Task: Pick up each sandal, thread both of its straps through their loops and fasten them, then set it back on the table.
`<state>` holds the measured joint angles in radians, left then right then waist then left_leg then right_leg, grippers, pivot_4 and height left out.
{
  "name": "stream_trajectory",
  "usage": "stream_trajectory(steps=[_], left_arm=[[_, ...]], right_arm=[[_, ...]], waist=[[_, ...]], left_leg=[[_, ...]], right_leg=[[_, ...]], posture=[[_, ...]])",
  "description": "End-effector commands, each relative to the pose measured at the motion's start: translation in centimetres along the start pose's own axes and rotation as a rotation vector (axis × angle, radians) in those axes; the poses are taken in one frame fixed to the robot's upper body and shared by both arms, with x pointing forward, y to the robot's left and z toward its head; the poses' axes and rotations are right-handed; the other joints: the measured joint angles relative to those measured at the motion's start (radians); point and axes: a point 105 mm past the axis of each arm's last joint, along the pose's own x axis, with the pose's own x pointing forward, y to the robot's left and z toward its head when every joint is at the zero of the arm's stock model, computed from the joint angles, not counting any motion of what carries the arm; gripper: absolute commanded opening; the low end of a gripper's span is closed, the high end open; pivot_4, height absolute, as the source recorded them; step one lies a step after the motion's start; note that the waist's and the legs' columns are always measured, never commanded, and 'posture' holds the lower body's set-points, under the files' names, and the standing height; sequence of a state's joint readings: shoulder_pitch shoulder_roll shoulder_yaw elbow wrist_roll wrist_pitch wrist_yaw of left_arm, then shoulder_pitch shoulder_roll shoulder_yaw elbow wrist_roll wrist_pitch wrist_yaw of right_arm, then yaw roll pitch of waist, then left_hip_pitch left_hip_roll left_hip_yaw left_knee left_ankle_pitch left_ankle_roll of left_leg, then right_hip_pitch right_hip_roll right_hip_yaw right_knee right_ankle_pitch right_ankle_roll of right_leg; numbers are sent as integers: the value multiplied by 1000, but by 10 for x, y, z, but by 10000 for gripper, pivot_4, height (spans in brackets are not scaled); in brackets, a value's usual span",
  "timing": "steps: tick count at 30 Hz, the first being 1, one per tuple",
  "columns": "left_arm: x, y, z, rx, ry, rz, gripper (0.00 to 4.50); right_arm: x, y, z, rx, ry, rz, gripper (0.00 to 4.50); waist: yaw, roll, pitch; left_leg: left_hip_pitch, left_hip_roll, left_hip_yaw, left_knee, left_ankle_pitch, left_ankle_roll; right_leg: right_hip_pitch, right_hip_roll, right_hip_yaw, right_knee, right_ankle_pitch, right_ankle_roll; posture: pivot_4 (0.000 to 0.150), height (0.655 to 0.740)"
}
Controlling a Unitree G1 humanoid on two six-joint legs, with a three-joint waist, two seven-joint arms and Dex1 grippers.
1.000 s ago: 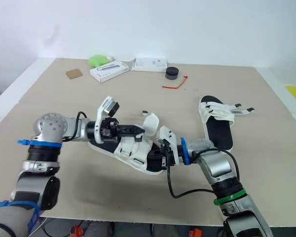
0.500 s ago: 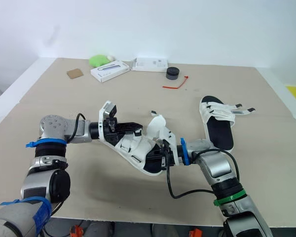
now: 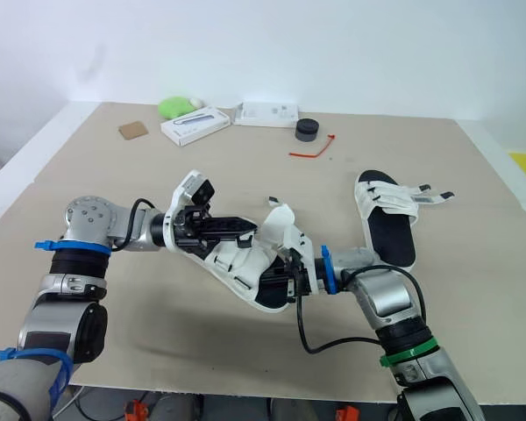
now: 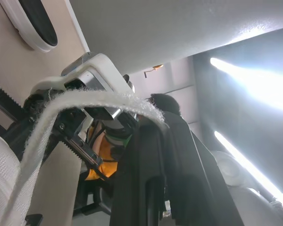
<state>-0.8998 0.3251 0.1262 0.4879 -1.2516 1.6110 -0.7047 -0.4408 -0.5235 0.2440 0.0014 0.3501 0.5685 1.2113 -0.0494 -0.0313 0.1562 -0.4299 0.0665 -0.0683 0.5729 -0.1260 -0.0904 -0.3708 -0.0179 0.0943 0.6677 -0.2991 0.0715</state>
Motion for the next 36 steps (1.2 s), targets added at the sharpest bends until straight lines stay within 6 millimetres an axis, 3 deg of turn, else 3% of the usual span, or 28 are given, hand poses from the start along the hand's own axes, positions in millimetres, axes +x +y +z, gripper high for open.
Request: stream_trajectory(steps=[1, 14, 18, 24, 28, 32, 36], left_arm=[[3, 14, 4, 3, -7, 93, 1668], [12, 57, 32, -87, -175, 188, 1668], [12, 62, 38, -103, -225, 185, 12429], [5, 68, 44, -95, -264, 240, 37939], [-2, 76, 45, -81, -277, 305, 37939], [-9, 55, 61, -31, -327, 246, 37939], [-15, 6, 76, 68, -351, 94, 37939]], right_arm=[[7, 5, -29, 96, 78, 5, 0], [7, 6, -28, 101, 72, 1, 0], [5, 6, -29, 105, 72, -5, 0], [5, 6, -29, 106, 72, -7, 0], [6, 6, -28, 104, 70, -5, 0], [7, 5, -27, 103, 68, -3, 0], [7, 5, -27, 103, 66, -3, 0]], waist=[[0, 0, 0], [1, 0, 0], [1, 0, 0], [1, 0, 0], [0, 0, 0], [-1, 0, 0], [-2, -1, 1]], left_leg=[[0, 0, 0, 0, 0, 0], [0, -1, 0, 0, 0, 0], [0, -1, 0, 0, 0, 0], [0, -1, 0, -2, 0, -1], [0, -1, 0, -2, -1, -2], [0, -1, 0, -2, -1, -2], [-1, -1, 0, -2, -1, -2]], right_leg=[[0, 0, 0, 0, 0, 0], [0, -1, 0, -1, 0, 0], [0, -1, 0, -1, 0, 1], [0, -1, 0, -1, -1, 0], [0, -1, 0, -1, -2, 0], [0, -1, 0, -1, -2, 0], [-1, 0, 0, -1, -2, 0]], posture=[[1500, 7400], [1500, 7400], [1500, 7400], [1500, 7400], [1500, 7400], [1500, 7400], [1500, 7400]])
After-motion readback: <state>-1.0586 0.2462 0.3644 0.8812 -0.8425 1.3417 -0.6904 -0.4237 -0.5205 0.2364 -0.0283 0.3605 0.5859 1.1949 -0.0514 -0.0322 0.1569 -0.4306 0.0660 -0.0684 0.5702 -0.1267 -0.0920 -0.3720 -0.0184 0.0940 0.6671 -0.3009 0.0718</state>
